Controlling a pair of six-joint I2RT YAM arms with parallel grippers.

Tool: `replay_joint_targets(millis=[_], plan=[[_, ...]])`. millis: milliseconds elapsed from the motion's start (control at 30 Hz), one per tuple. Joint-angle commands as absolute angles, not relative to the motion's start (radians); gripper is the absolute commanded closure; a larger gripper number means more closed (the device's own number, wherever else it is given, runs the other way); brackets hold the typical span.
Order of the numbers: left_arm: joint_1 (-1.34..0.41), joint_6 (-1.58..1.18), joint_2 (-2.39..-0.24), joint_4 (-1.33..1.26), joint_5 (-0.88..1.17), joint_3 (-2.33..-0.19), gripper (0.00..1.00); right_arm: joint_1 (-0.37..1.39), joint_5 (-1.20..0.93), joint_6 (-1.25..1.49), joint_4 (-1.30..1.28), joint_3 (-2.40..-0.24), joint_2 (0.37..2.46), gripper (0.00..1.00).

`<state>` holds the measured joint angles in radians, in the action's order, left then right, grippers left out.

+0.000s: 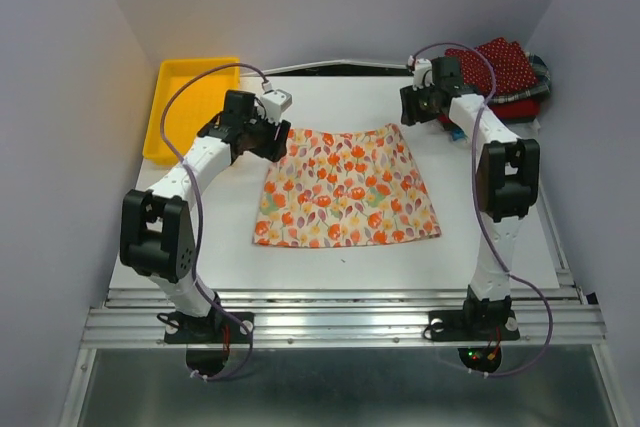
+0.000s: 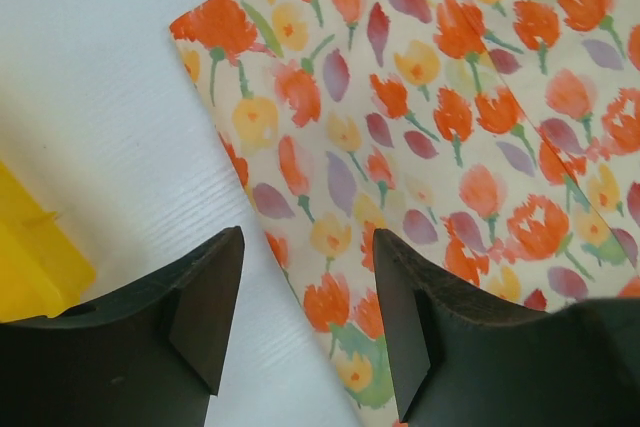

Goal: Fold and stack the skirts
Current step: Flatten the skirt out

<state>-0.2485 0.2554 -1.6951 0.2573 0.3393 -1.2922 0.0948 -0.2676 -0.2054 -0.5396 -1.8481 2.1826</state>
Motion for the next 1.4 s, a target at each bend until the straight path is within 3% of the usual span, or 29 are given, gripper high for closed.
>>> replay_joint_targets(millis=[0, 400, 600, 700, 867, 1067, 1167, 1367], plan=[[-0.301, 0.322, -1.632, 0.297, 0.34, -1.198, 0.35, 0.172, -0.307, -0.261, -0.452, -1.838, 2.097, 0.48], [-0.319, 0.296, -1.713, 0.351, 0.357, -1.147, 0.43, 0.181, -0.134, -0.411, -0.46, -1.792, 2.272, 0.71], [-0.319, 0.316, -1.828, 0.357, 0.292, -1.244, 0.49, 0.181, -0.06, -0.477, -0.396, -1.51, 2.122, 0.83], [-0.308, 0.337, -1.989, 0.386, 0.238, -1.403, 0.55, 0.181, -0.063, -0.476, -0.445, -1.326, 2.013, 0.86], [-0.282, 0.368, -2.18, 0.437, 0.175, -1.809, 0.55, 0.215, -0.223, -0.507, -0.651, -1.177, 1.841, 0.87], [-0.287, 0.413, -2.197, 0.482, 0.274, -2.026, 0.35, 0.403, -0.572, -0.598, -1.01, -1.126, 1.596, 0.79], [-0.305, 0.429, -2.09, 0.477, 0.319, -1.955, 0.32, 0.403, -0.608, -0.534, -1.032, -1.208, 1.563, 0.75], [-0.354, 0.439, -1.809, 0.442, 0.391, -1.6, 0.32, 0.393, -0.493, -0.42, -0.878, -1.368, 1.643, 0.74]])
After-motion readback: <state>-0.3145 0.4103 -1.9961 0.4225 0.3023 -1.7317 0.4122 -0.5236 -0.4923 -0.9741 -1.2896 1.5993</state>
